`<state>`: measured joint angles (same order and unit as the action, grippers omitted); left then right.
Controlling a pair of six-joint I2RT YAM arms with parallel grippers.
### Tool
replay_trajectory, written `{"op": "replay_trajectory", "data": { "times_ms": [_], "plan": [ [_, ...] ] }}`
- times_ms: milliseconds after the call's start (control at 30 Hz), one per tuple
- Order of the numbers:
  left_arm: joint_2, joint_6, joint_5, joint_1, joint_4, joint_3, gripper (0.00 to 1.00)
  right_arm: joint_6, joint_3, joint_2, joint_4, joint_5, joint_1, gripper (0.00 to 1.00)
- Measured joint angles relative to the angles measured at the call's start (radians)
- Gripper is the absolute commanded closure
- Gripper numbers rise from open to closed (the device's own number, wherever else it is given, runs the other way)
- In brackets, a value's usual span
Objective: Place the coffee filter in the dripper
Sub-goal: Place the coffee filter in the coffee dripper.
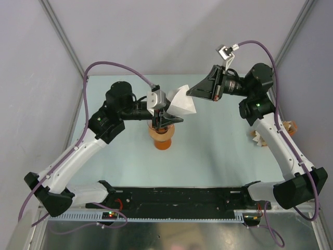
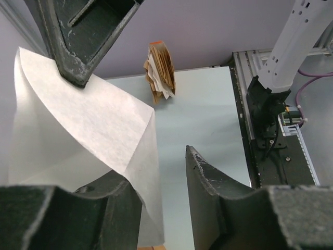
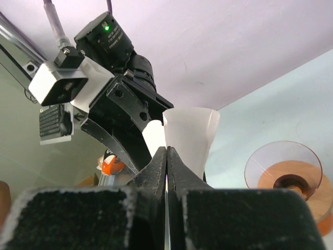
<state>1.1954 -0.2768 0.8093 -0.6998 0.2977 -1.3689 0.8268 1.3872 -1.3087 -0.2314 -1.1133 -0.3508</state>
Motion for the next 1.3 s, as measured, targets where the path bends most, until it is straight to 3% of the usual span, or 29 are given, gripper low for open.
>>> {"op": "replay_trajectory", "data": {
  "times_ms": [200, 333, 400, 433, 567, 600, 667, 833, 1000, 1133, 1300],
  "plan": [
    [-0.036, 0.072, -0.042, 0.0, -0.136, 0.079, 0.69, 0.034, 0.0, 0.0, -0.028, 0.009, 0.002, 1.0],
    [-0.042, 0.112, -0.048, 0.001, -0.2, 0.093, 0.93, 0.036, -0.006, 0.003, -0.029, 0.01, 0.001, 1.0],
    [-0.042, 0.127, -0.048, 0.001, -0.22, 0.093, 0.98, 0.037, -0.01, 0.004, -0.029, 0.01, 0.0, 0.96],
    [-0.042, 0.13, -0.047, 0.001, -0.23, 0.093, 0.99, 0.037, -0.011, 0.004, -0.028, 0.01, 0.0, 0.88],
    [-0.042, 0.148, -0.047, 0.001, -0.239, 0.093, 1.0, -0.002, -0.01, 0.004, 0.003, 0.01, 0.005, 0.29],
    [-0.042, 0.15, -0.048, 0.001, -0.24, 0.093, 1.0, -0.027, -0.006, 0.005, 0.034, 0.01, 0.01, 0.2],
    [-0.042, 0.153, -0.058, 0.001, -0.237, 0.093, 1.0, -0.116, 0.014, 0.005, 0.137, 0.01, 0.034, 0.13],
    [-0.042, 0.153, -0.104, 0.002, -0.198, 0.093, 1.0, -0.506, 0.179, 0.005, 0.558, 0.06, 0.096, 0.05],
    [-0.042, 0.135, -0.127, 0.002, -0.139, 0.093, 1.0, -0.918, 0.371, 0.005, 0.925, 0.122, 0.048, 0.01],
    [-0.037, 0.116, -0.126, -0.001, -0.114, 0.089, 1.0, -1.164, 0.416, 0.003, 1.113, 0.206, -0.079, 0.01],
    [-0.034, 0.082, -0.126, -0.017, -0.1, 0.084, 1.0, -1.3, 0.415, -0.032, 1.215, 0.312, -0.175, 0.02]
  ]
}}
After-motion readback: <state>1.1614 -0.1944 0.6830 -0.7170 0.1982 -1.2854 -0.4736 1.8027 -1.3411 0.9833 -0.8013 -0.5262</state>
